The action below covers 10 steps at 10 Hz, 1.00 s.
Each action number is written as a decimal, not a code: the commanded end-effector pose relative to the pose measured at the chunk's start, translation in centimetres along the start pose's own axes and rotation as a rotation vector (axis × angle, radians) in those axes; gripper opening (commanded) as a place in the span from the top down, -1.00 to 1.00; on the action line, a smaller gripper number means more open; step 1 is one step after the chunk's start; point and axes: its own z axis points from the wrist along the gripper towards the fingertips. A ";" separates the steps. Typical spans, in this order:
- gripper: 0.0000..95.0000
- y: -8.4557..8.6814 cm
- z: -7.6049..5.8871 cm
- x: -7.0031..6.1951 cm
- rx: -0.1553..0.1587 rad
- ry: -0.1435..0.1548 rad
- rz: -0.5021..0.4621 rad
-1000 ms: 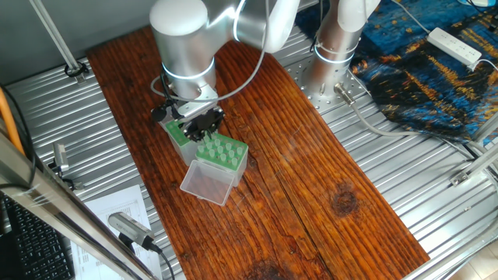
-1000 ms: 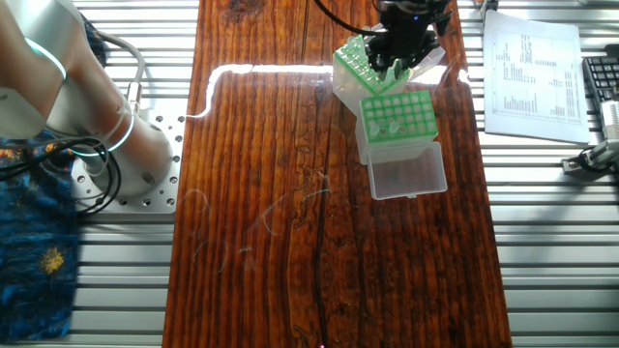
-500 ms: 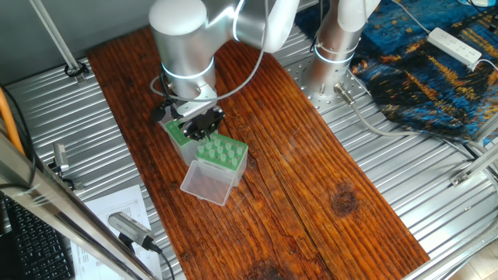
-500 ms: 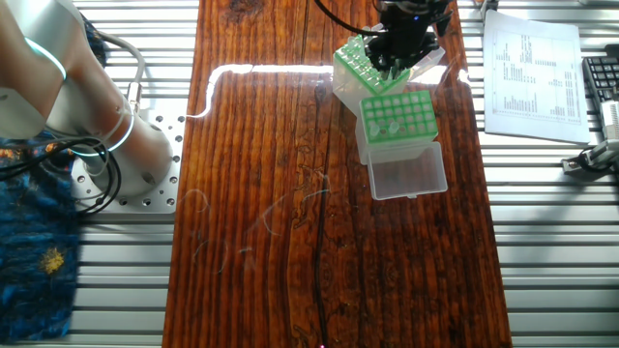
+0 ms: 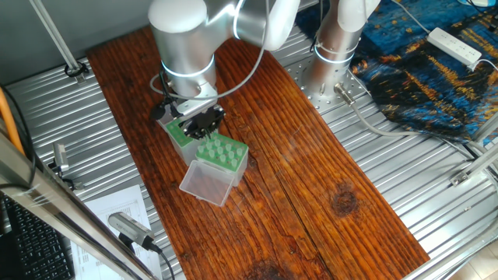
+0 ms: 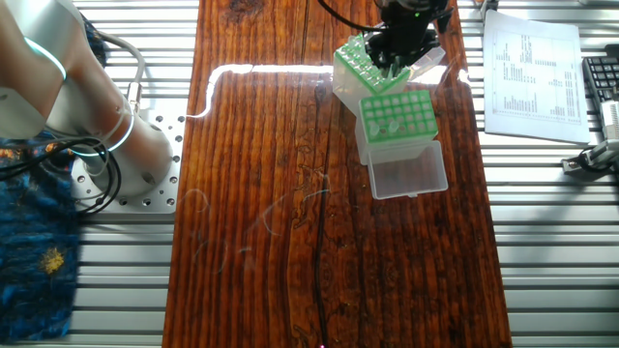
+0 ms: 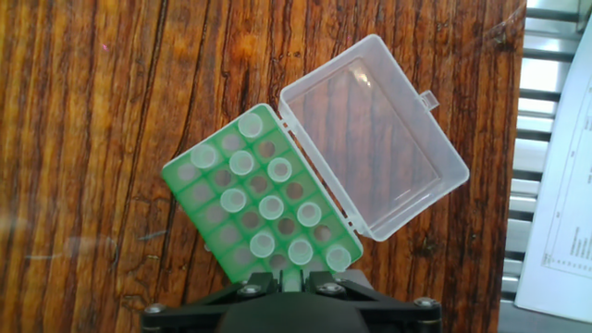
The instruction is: Transfer all large pipette tips from one holder to another
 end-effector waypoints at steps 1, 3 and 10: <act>1.00 0.1 -0.5 -0.2 0.000 -0.001 0.004; 1.00 0.2 -1.0 -0.3 0.001 -0.004 0.007; 1.00 0.7 -2.5 -0.7 0.013 -0.022 0.022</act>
